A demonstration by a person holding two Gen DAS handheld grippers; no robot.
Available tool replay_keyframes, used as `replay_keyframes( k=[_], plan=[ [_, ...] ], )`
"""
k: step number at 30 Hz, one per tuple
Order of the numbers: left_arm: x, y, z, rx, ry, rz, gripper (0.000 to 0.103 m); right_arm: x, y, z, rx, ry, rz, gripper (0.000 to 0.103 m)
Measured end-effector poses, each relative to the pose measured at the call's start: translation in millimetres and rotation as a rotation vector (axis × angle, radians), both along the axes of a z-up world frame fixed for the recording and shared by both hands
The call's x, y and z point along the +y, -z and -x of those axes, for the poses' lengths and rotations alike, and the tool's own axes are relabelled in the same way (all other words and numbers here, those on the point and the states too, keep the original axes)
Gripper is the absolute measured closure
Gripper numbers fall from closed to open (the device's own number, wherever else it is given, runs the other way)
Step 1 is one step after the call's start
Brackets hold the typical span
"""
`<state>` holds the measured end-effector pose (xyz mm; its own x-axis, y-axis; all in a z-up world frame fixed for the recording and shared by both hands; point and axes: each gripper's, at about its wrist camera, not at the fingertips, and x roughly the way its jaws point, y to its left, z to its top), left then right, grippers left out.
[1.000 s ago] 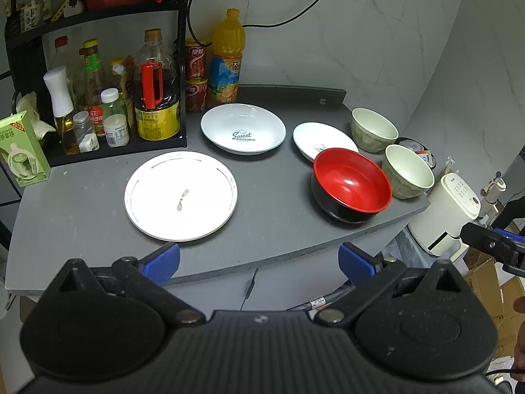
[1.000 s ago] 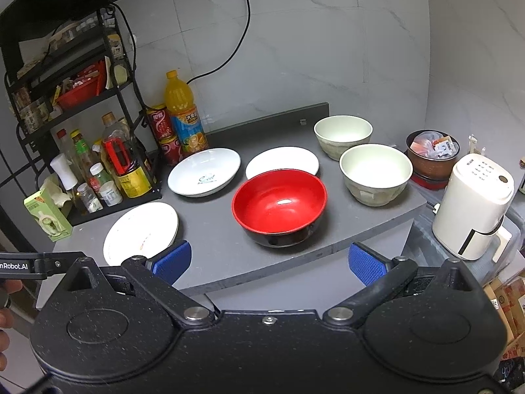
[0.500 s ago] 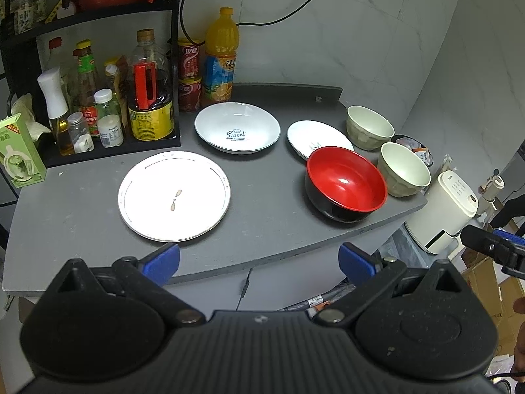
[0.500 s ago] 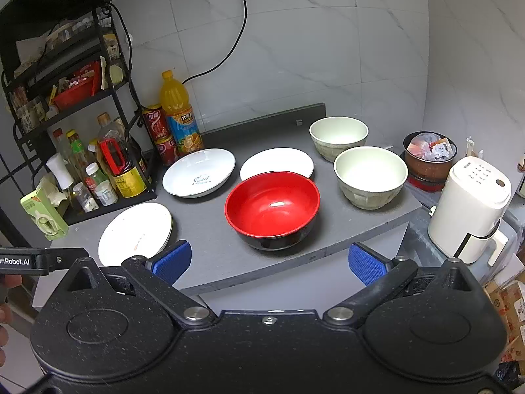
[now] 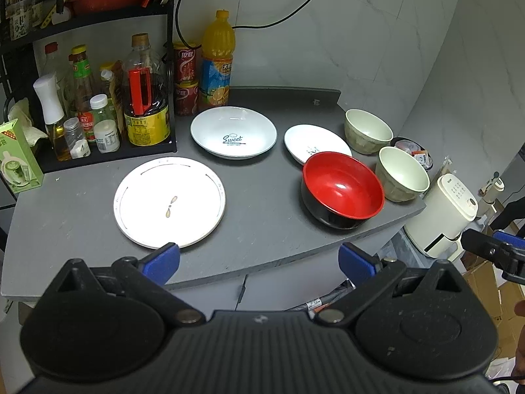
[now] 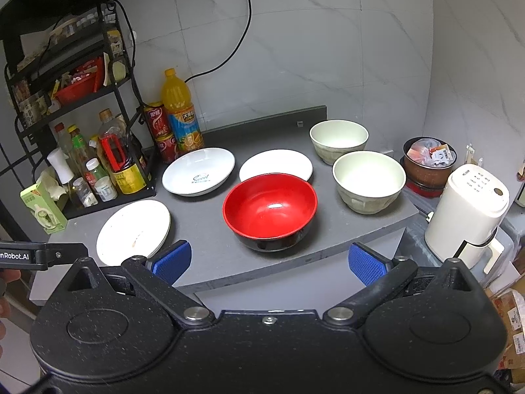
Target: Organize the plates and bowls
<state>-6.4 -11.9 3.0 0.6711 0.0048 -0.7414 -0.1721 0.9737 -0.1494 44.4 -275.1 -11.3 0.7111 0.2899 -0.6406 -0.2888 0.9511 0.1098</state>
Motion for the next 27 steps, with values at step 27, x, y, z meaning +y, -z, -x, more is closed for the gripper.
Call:
replay_keyframes(
  k=[27],
  plan=[
    [-3.5, -2.3, 7.9, 0.011, -0.042, 0.002, 0.001, -16.8, -2.1, -15.3, 0.026, 0.009, -0.034, 0.000]
  ],
)
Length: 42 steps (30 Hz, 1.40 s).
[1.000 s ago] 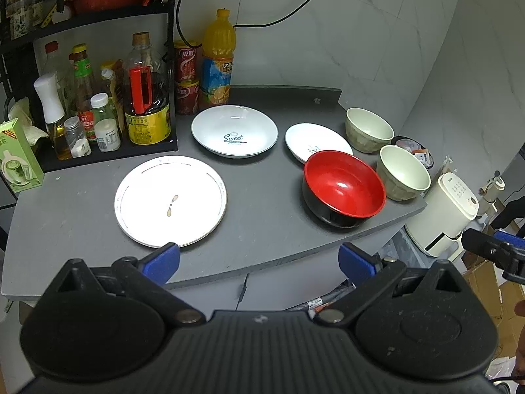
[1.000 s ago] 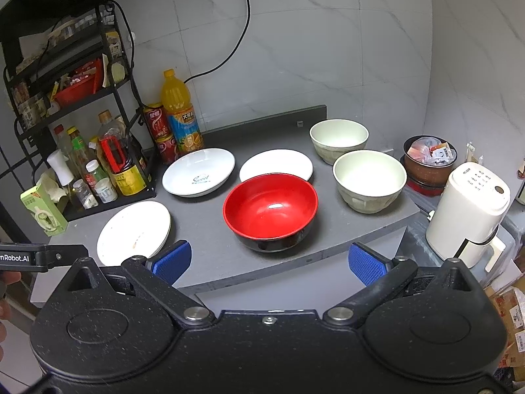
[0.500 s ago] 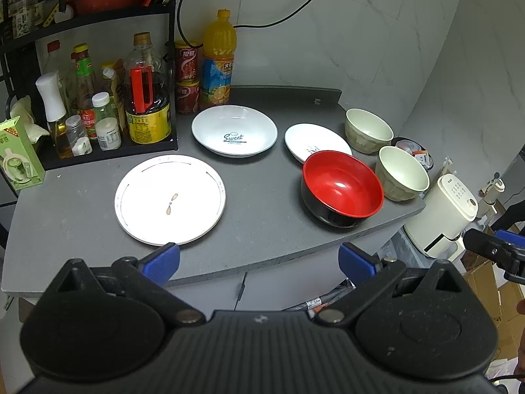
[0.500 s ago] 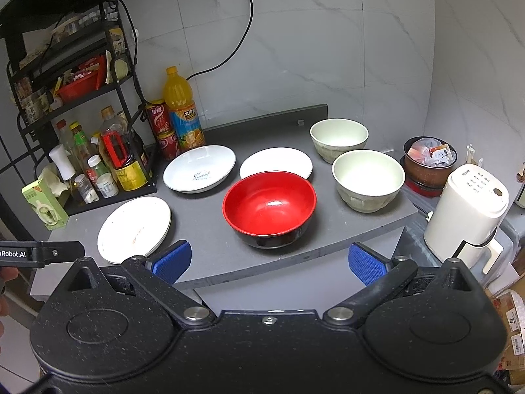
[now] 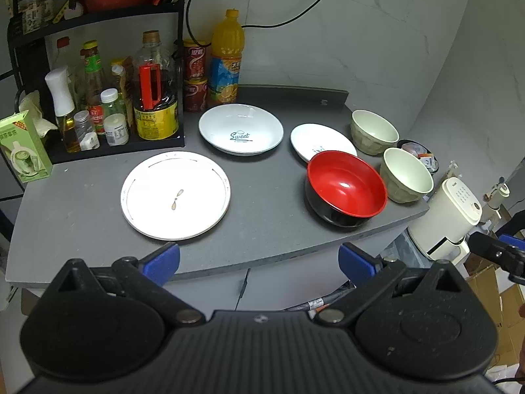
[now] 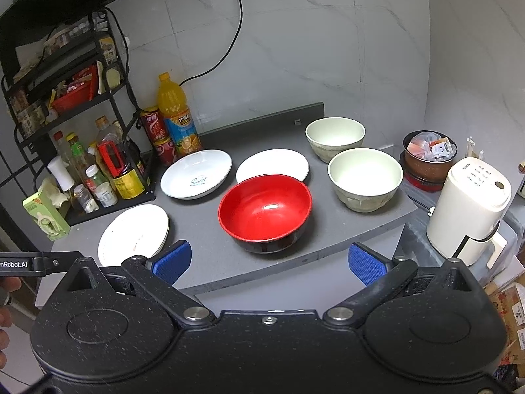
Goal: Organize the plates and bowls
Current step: 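Move both tools past the red bowl toward the large cream bowl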
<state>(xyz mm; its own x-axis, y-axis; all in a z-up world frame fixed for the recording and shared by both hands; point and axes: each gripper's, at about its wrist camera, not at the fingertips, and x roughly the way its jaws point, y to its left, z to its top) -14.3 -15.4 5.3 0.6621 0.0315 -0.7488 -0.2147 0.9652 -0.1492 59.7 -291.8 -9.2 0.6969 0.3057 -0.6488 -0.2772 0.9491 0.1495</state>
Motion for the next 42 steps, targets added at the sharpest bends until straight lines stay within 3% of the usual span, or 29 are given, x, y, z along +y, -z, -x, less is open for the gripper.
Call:
replay_keyframes(
  k=[16, 37, 42],
  plan=[
    [-7.8, 4.4, -32.8, 0.028, 0.017, 0.007, 0.001, -5.6, 16.4, -65.9, 0.028, 0.044, 0.006, 0.000],
    [-12.0, 22.7, -157.6, 0.040, 0.065, 0.077, 0.001, -14.3, 48.3, -158.9, 0.123, 0.126, 0.015, 0.000],
    [-16.6, 32.2, -191.5, 0.080, 0.093, 0.102, 0.001, -17.5, 56.4, -176.0, 0.146, 0.169, 0.014, 0.000]
  ],
)
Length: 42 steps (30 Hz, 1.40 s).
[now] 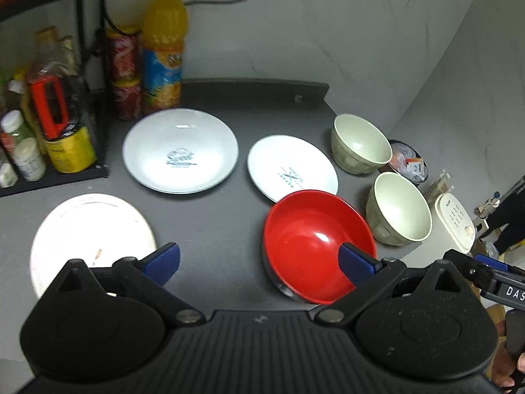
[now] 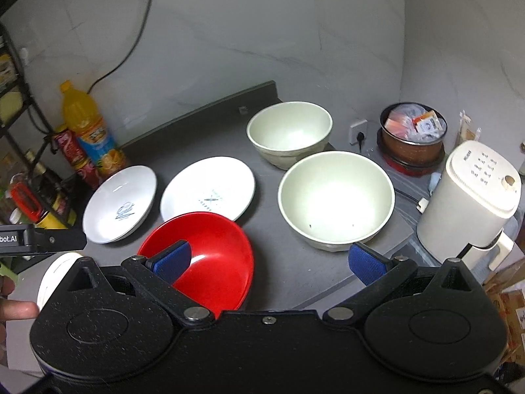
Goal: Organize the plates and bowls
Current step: 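Move both tools past the red bowl toward the large cream bowl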
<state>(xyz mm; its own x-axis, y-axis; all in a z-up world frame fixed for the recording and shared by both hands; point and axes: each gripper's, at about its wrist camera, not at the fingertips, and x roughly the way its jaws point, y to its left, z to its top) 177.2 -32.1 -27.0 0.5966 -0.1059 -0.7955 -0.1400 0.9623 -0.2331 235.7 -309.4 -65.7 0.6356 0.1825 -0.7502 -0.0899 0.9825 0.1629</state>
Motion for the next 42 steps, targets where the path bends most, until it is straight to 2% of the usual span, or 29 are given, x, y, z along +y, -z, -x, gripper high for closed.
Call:
replay_keyframes(
  k=[11, 16, 20, 26, 34, 39, 42],
  plan=[
    [-16.7, 13.3, -66.3, 0.028, 0.111, -0.002, 0.001, -11.1, 13.4, -25.1, 0.032, 0.077, -0.016, 0.000],
    [-24.3, 17.7, -90.7, 0.027, 0.176, -0.026, 0.002, -21.5, 19.6, -35.2, 0.052, 0.101, -0.026, 0.000],
    [-29.9, 21.3, -106.3, 0.045, 0.183, -0.042, 0.002, -35.3, 26.8, -43.4, 0.068, 0.114, -0.029, 0.000],
    [-38.9, 28.2, -120.5, 0.061, 0.185, -0.023, 0.002, -58.3, 36.6, -59.1, 0.090, 0.122, -0.038, 0.000],
    [-69.1, 42.0, -145.5, 0.082, 0.203, -0.026, 0.004, -89.7, 55.2, -80.8, 0.116, 0.131, -0.064, 0.001],
    [-89.3, 48.8, -163.3, 0.102, 0.179, 0.009, 0.004, -107.7, 72.7, -92.3, 0.162, 0.142, -0.074, 0.007],
    [-106.5, 56.5, -174.3, 0.128, 0.194, 0.001, 0.006, -113.1, 82.9, -97.8, 0.194, 0.133, -0.091, 0.016]
  ],
)
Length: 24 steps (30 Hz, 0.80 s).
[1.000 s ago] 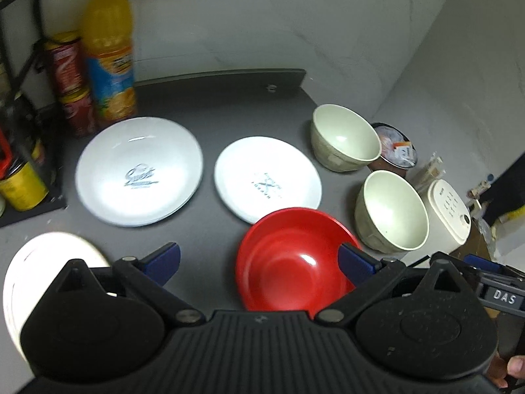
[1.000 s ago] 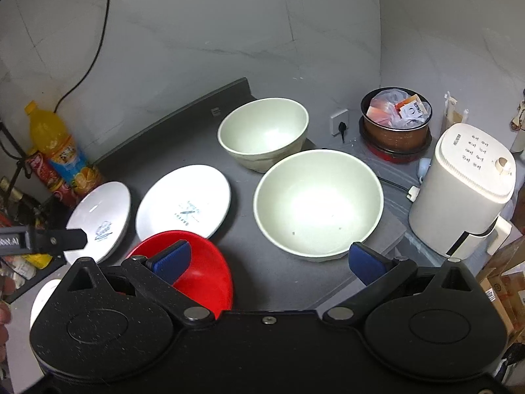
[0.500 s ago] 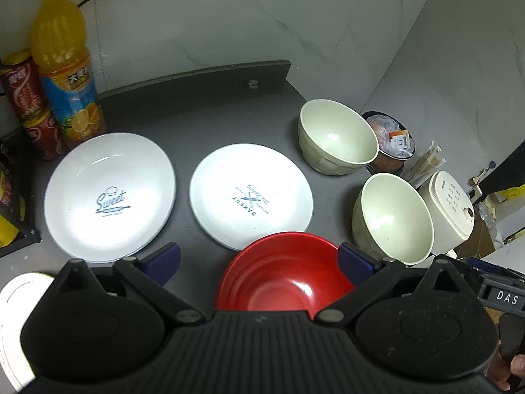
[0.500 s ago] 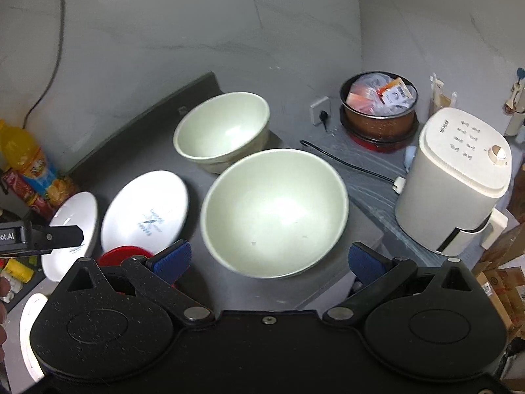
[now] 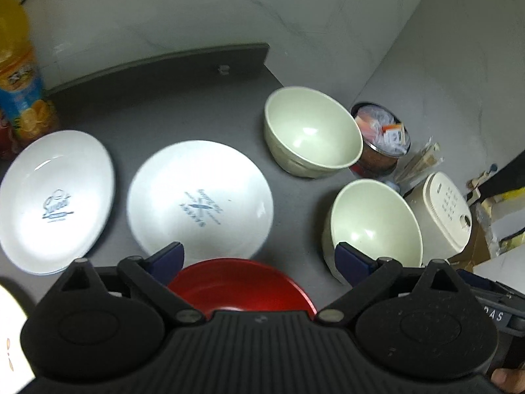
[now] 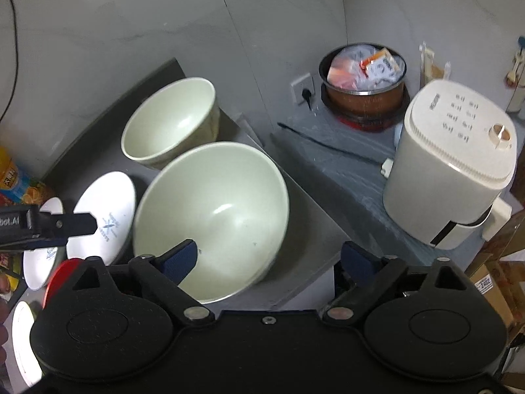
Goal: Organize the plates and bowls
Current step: 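Move both tools past the red bowl toward the large cream bowl, then grip the large cream bowl rim with both tools and lift it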
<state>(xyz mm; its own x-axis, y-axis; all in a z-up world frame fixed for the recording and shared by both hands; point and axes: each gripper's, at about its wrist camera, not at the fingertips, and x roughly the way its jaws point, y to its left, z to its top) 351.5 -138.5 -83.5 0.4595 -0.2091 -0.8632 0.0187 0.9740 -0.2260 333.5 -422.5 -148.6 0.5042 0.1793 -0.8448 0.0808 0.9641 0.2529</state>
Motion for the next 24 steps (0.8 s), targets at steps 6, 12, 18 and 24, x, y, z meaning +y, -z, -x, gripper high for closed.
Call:
replay_keyframes(
  k=[6, 12, 18, 24],
  plan=[
    [-34.8, 15.2, -18.8, 0.024, 0.038, -0.006, 0.013, -2.1, 21.0, -16.8, 0.051, -0.035, -0.021, 0.027],
    [-60.2, 33.6, -39.9, 0.056, 0.058, -0.001, 0.029, -1.1, 42.5, -29.8, 0.118, -0.071, -0.069, 0.054],
    [-73.5, 51.1, -58.9, 0.088, 0.060, -0.012, 0.041, -2.7, 54.0, -33.9, 0.134, -0.067, -0.091, 0.076],
    [-87.2, 70.8, -71.7, 0.134, 0.071, -0.024, 0.055, -0.1, 50.6, -36.3, 0.114, -0.099, -0.084, 0.087]
  ],
)
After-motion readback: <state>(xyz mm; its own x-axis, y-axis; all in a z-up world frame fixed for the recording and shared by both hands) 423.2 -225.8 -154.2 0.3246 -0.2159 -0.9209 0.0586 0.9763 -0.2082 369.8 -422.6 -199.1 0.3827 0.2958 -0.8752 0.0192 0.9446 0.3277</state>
